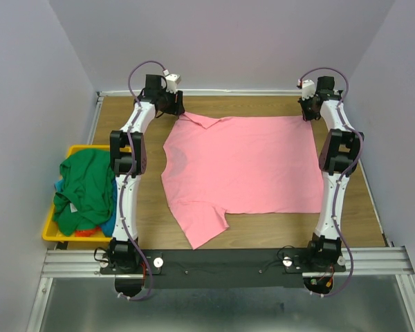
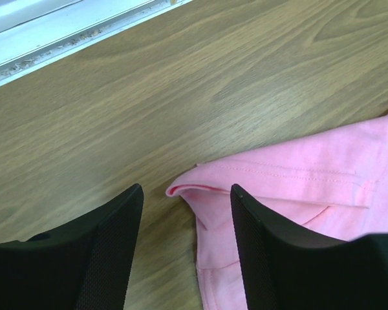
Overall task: Fold and stack the t-shirts
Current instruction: Grap the side of the flattened tshirt furthest away from the robot with both arms
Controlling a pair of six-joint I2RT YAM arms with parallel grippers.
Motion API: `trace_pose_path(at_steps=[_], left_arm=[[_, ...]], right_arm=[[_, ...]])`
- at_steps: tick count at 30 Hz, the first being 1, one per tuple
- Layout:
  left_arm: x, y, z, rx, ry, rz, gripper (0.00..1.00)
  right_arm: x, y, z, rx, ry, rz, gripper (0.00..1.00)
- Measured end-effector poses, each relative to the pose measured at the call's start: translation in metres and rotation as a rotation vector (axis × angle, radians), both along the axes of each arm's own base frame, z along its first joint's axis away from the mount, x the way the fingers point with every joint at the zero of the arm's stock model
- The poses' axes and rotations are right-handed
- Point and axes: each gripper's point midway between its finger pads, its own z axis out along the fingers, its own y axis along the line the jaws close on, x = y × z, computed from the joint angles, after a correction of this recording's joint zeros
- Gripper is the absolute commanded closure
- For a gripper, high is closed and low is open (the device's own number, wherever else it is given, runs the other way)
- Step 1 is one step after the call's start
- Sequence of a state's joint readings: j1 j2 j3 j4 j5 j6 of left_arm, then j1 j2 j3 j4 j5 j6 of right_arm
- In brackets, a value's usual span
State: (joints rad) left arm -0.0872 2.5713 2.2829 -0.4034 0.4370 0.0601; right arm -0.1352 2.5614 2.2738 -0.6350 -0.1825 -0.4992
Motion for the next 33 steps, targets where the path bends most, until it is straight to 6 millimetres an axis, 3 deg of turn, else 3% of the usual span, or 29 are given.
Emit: trace_pose_path(at_steps=[7, 11, 19, 27, 33], left_arm=[[0.000, -0.008, -0.003, -0.035, 0.013, -0.004, 0.40], [-0.001, -0.010, -0.005, -0.057, 0.027, 0.002, 0.49], [-0.001, -0.015, -0.003, -0.086, 0.033, 0.002, 1.00], [0.001, -0.018, 0.008, -0.105, 0.004, -0.023, 1.00], [-0.003, -0.016, 0.054, -0.121, -0.065, -0.035, 1.00]], right_arm=[[0.000, 0.000, 0.000, -0.006, -0.005, 0.006, 0.99], [-0.001, 0.000, 0.000, -0.006, -0.005, 0.007, 1.00], [-0.001, 0.000, 0.001, -0.008, -0.006, 0.008, 0.99], [-0.002, 0.000, 0.001, -0.007, -0.004, 0.008, 0.99], [-0.005, 0.000, 0.003, -0.006, 0.006, 0.008, 0.99]])
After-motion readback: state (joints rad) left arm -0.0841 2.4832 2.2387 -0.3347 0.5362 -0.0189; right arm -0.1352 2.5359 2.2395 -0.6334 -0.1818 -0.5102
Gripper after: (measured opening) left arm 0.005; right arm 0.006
